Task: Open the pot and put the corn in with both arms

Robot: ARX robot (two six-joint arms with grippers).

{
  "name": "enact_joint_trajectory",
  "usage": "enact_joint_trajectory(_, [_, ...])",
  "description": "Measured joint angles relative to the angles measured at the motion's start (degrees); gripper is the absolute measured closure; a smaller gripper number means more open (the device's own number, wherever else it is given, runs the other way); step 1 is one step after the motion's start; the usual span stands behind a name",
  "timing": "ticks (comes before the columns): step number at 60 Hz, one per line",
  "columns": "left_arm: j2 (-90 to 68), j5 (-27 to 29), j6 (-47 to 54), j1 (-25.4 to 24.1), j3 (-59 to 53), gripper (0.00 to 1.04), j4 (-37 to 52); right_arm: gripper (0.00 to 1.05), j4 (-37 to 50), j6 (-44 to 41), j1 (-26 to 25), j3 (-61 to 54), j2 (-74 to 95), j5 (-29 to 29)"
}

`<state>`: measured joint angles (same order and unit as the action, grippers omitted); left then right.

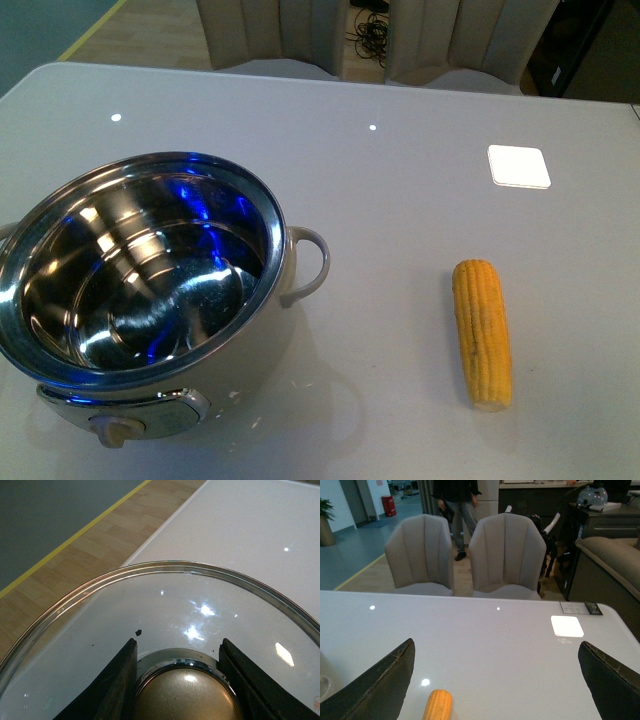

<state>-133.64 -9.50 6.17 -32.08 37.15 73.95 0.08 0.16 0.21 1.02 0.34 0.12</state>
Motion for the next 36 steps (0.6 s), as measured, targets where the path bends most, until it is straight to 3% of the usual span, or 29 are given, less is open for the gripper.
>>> enact_joint_trajectory(36, [-15.5, -0.8, -1.7, 3.3, 11.8, 0.62, 2.2, 0.09, 0.0, 0.0, 0.0, 0.0, 0.0, 0.0])
